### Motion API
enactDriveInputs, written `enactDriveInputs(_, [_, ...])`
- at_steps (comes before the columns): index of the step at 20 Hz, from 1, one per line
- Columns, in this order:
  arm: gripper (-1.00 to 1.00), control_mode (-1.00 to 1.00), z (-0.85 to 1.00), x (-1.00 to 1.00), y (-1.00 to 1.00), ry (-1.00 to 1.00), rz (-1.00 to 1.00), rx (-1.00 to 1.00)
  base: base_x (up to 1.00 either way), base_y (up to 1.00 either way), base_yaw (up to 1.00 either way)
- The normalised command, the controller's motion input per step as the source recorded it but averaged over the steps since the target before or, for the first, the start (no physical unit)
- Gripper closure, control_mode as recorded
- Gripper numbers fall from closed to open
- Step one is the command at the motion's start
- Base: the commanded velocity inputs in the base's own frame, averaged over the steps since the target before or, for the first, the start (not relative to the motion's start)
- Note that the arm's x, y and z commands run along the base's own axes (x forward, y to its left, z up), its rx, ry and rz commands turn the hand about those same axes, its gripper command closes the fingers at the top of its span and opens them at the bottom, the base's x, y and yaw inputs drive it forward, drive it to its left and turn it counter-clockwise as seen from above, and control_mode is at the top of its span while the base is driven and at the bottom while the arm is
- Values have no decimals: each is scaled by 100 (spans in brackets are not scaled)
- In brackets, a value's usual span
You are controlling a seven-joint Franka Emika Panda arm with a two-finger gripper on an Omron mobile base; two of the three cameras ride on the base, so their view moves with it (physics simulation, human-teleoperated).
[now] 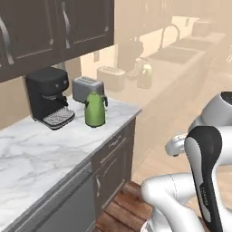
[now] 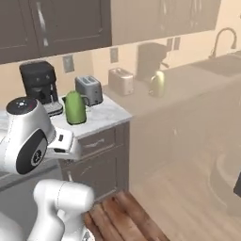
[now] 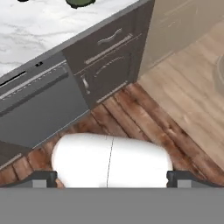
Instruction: Navigate to the fridge.
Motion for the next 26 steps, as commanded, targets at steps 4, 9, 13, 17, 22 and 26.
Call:
enactDriveInputs(4, [-100,100,0,0,0,0,0,0,0,0,-100])
enactDriveInputs(9, [-100,100,0,0,0,0,0,0,0,0,-100])
enactDriveInputs(13, [-100,100,0,0,0,0,0,0,0,0,-100])
enactDriveInputs(17, [-100,100,0,0,0,0,0,0,0,0,-100])
enactDriveInputs(22, [-100,100,0,0,0,0,0,0,0,0,-100])
enactDriveInputs(26, [-100,100,0,0,0,0,0,0,0,0,-100])
